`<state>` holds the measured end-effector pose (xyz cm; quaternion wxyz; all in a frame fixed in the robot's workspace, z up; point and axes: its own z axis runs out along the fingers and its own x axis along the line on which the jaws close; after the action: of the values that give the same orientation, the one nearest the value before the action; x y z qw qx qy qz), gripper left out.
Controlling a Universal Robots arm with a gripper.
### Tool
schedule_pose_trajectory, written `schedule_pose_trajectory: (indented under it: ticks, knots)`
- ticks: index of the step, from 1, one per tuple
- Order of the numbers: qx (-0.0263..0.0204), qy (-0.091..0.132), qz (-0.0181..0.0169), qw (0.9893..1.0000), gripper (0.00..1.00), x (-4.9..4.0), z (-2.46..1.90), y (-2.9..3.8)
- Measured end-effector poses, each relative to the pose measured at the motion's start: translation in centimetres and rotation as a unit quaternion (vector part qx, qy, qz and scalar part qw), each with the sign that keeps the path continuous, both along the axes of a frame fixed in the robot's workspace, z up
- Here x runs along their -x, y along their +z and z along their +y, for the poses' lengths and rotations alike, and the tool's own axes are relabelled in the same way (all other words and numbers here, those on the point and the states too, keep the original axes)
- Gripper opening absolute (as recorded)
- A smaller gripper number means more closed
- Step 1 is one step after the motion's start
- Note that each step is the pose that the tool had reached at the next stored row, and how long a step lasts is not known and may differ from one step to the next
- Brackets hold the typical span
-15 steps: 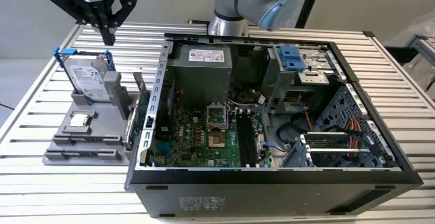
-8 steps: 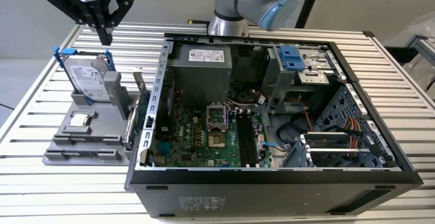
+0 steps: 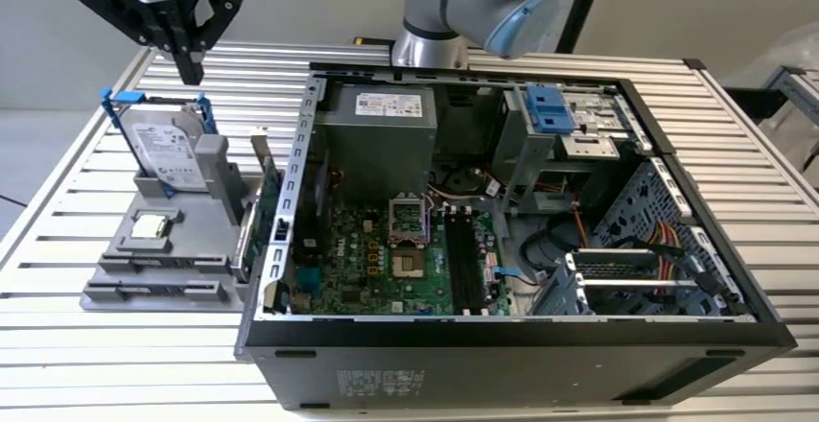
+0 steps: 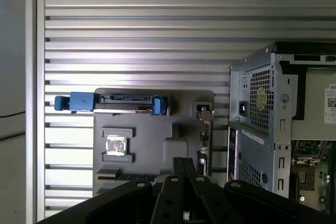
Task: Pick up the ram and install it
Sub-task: 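Reach for the ram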
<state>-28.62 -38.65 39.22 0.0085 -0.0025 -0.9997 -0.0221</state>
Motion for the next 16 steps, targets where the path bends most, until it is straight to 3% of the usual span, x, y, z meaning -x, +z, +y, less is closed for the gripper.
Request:
schedule_pose_trajectory:
  ticks: [16]
  knots:
    - [0.0000,-0.001,0.0000,1.0000,0.00,2.23,0.04,-0.03]
